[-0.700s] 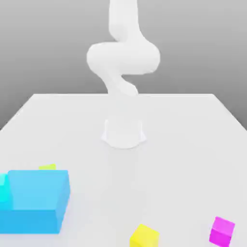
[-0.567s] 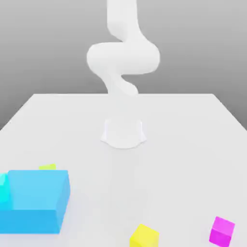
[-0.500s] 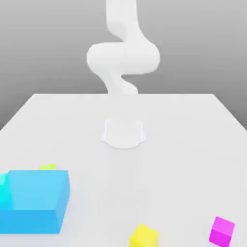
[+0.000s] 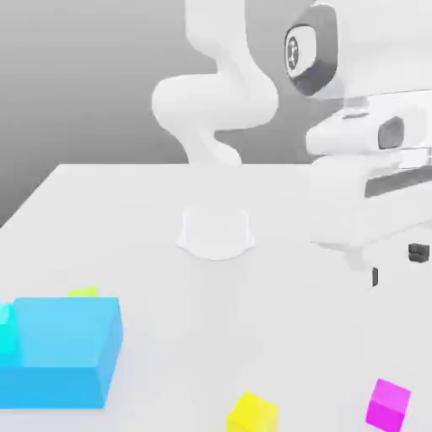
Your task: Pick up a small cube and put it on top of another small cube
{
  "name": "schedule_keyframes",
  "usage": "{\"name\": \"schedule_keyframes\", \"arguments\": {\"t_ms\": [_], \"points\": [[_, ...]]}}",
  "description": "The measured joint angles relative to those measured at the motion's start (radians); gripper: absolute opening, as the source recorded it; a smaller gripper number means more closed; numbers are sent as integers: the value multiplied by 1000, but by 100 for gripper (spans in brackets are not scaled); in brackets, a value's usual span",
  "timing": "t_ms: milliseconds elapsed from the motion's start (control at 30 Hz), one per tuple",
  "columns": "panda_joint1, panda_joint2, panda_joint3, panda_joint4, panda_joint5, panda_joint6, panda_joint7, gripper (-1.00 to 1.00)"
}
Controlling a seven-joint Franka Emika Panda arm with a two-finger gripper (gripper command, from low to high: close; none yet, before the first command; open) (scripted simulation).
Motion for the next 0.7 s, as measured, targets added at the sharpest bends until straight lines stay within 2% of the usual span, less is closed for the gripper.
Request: {"name": "schedule_keyframes", "arguments": {"t_ms": [233,400,433,700], "points": [[52,256,33,0,-70,77,-71,0],[87,438,7,31,-118,195,-58,0],[91,461,2,36,-123,212,-54,-100],[86,435,8,31,-119,192,-58,-100]]}}
